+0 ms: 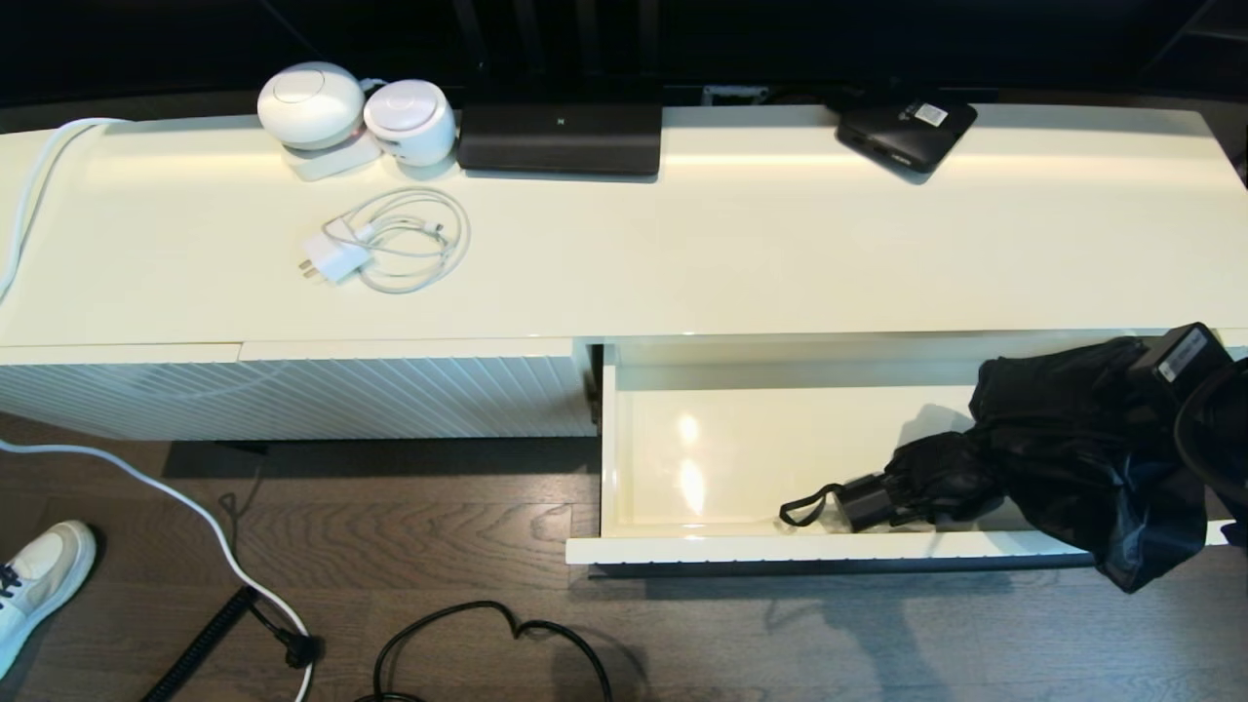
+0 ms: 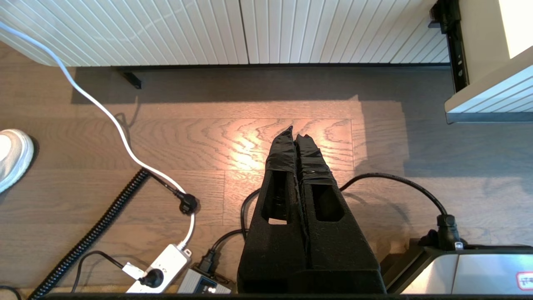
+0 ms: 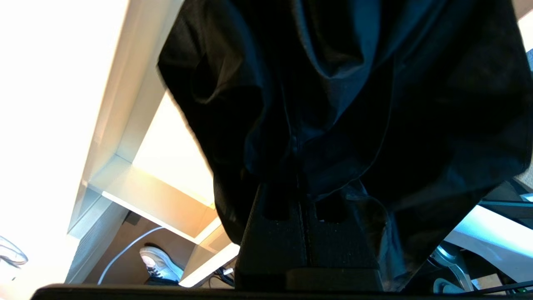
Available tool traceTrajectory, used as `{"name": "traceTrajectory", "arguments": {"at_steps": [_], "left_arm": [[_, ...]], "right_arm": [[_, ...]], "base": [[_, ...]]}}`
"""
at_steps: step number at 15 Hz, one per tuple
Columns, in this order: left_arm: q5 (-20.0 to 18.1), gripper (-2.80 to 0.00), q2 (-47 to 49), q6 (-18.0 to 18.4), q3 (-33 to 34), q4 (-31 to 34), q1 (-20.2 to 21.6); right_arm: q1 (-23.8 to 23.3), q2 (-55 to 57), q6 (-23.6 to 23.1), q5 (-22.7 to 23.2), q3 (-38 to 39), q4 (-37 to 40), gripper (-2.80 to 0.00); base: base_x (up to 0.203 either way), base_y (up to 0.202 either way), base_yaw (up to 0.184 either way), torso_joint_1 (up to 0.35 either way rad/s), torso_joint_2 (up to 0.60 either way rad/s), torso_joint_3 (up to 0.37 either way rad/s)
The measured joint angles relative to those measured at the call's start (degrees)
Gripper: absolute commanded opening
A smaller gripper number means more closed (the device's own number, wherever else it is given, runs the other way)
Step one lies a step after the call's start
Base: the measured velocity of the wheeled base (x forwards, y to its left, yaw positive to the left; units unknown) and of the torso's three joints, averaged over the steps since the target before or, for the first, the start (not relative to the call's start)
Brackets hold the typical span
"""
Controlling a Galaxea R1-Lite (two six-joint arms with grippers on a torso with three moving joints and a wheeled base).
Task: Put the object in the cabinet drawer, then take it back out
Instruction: Put the umbrella in the drawer
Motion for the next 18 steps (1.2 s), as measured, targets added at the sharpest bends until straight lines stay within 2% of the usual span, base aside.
{"name": "traceTrajectory", "arguments": {"at_steps": [6,14,15,18], "left_arm": [[0.0,-2.8,0.0,0.0,0.0,0.0,0.0],[0.0,-2.8,0.0,0.0,0.0,0.0,0.0],[0.0,-2.8,0.0,0.0,0.0,0.0,0.0],[0.0,-2.8,0.0,0.0,0.0,0.0,0.0]], "right_arm": [[-0.2,0.9,-0.1,1.3,2.9,-6.0,-2.8],[-0.7,3.7,-0.2,3.7,4.0,-8.5,-2.8],[-0.8,4.2,-0.1,3.7,4.0,-8.5,0.0],[-0.9,5.3,-0.1,3.8,3.6,-8.6,0.0]], "base": [[0.0,0.0,0.0,0.0,0.0,0.0],[0.0,0.0,0.0,0.0,0.0,0.0],[0.0,0.0,0.0,0.0,0.0,0.0],[0.0,0.0,0.0,0.0,0.0,0.0]]}}
